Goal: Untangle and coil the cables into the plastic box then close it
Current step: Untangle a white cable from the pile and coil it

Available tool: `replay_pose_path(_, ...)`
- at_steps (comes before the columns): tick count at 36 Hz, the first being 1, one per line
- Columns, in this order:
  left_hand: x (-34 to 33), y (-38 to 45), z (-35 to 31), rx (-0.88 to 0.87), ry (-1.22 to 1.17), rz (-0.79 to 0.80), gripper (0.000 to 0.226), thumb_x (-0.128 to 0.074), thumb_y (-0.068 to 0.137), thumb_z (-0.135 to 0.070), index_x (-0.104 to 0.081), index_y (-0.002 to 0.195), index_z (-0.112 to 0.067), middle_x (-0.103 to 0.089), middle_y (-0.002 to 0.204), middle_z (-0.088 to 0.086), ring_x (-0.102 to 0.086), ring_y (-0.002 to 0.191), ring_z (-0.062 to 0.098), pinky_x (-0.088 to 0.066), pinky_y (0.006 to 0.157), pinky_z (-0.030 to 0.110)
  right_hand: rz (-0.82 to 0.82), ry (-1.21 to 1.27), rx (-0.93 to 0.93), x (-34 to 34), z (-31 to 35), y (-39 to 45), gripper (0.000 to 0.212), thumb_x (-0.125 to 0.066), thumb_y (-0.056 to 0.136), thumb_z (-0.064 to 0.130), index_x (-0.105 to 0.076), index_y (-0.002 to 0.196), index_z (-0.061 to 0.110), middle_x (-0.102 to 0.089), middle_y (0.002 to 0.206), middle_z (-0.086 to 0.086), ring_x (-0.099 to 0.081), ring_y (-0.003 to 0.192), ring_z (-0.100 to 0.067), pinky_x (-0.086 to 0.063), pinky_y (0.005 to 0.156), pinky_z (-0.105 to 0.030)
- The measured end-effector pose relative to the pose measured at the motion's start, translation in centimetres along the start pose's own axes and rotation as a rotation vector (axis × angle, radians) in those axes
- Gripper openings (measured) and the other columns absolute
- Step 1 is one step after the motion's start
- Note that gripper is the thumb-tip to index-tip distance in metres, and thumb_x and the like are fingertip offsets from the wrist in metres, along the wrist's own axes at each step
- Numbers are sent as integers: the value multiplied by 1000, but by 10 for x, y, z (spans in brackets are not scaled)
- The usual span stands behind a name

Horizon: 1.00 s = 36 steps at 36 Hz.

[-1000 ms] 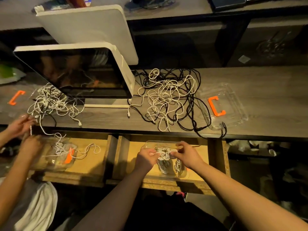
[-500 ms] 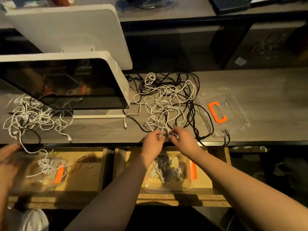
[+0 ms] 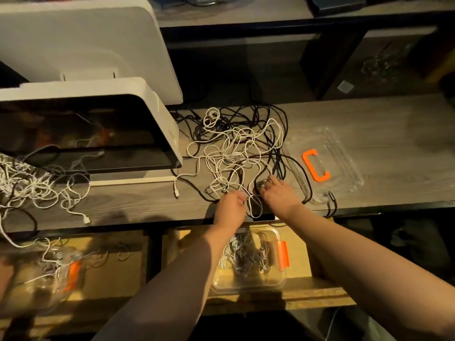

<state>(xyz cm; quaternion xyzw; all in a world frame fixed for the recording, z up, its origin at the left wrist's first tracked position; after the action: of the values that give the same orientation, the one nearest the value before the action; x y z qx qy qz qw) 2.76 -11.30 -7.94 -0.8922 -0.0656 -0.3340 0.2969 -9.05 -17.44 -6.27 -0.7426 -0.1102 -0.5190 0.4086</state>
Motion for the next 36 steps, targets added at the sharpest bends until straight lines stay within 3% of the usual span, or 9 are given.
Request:
replay_pose_path(5, -5, -2, -9, -59, -32, 8, 22, -55, 96, -10, -70, 109, -19, -68, 110, 0, -65, 102, 19, -52, 86, 32, -46, 10, 49, 5, -6, 5, 37, -59, 94, 14, -56, 132, 10, -55, 135, -9, -40, 130, -28, -42, 102, -37)
replay_pose_path(9, 6, -8, -28, -241, -7, -86, 31, -60, 96, -13, -61, 126, -17, -49, 136, -1, -52, 121, 17, -44, 100, 31, -150, 28, 90, 23, -9, 2, 35, -57, 95, 18, -58, 130, 13, -59, 126, -7, -44, 125, -28, -40, 100, -38)
replay_pose_path(14, 24, -11, -56, -382, 159, -157, 44, -60, 97, -19, -55, 141, -18, -42, 153, 3, -30, 145, 21, -24, 121, 43, -415, 87, 129, 51, -19, -4, 30, -86, 68, 17, -71, 95, 17, -64, 86, -1, -54, 87, -23, -48, 69, -34)
replay_pose_path(18, 42, -15, -83, -457, 258, -238, 44, -60, 95, -18, -57, 139, -19, -50, 150, -2, -23, 150, 19, -9, 124, 45, -580, 227, 199, 82, -26, -20, 23, -74, 81, 13, -72, 104, 15, -65, 92, -2, -53, 91, -24, -48, 71, -32)
replay_pose_path(21, 60, -18, -101, -461, 250, -272, 35, -59, 97, -18, -61, 131, -19, -59, 140, 0, -34, 145, 19, -6, 125, 40, -656, 313, 196, 105, -35, -33, 21, -68, 88, 18, -71, 109, 16, -65, 95, -2, -54, 93, -23, -48, 71, -31)
replay_pose_path(26, 81, -24, -120, -421, 155, -226, 21, -53, 103, -23, -65, 120, -21, -63, 116, -4, -56, 112, 16, -43, 98, 33, -758, 494, 111, 130, -54, -54, 13, -65, 88, 19, -70, 98, 13, -64, 93, -5, -51, 90, -22, -47, 72, -36)
replay_pose_path(31, 93, -39, -130, -406, -90, -264, 18, -55, 102, -21, -69, 113, -20, -66, 104, -6, -61, 96, 12, -52, 83, 32, -809, 826, -56, 147, -75, -76, 14, -70, 89, 32, -72, 93, 19, -64, 87, 6, -44, 91, -9, -34, 72, -23)
replay_pose_path(34, 94, -49, -126, -285, -460, -252, 15, -54, 103, -18, -67, 108, -22, -66, 90, -7, -64, 72, 6, -53, 66, 24, -798, 1178, -105, 148, -83, -87, 10, -71, 89, 33, -70, 83, 26, -63, 80, 10, -51, 85, -4, -40, 73, -18)
replay_pose_path(36, 94, -55, -121, -210, -662, -264, 15, -49, 105, -16, -64, 109, -17, -62, 80, -2, -54, 52, 0, -47, 53, 16, -788, 1435, -82, 149, -87, -94, 13, -72, 90, 27, -71, 83, 15, -67, 78, 0, -58, 75, -5, -47, 70, -23)
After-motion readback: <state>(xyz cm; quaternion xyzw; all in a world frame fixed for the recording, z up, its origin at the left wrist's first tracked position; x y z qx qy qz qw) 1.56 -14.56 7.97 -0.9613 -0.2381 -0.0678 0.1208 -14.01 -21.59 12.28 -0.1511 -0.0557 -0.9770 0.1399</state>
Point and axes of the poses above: each hand's wrist, its own y-axis towards the middle knuckle, its own x-axis out of the back of the hand, z = x × y, the point moved 7 cm from there along y, towards the middle knuckle
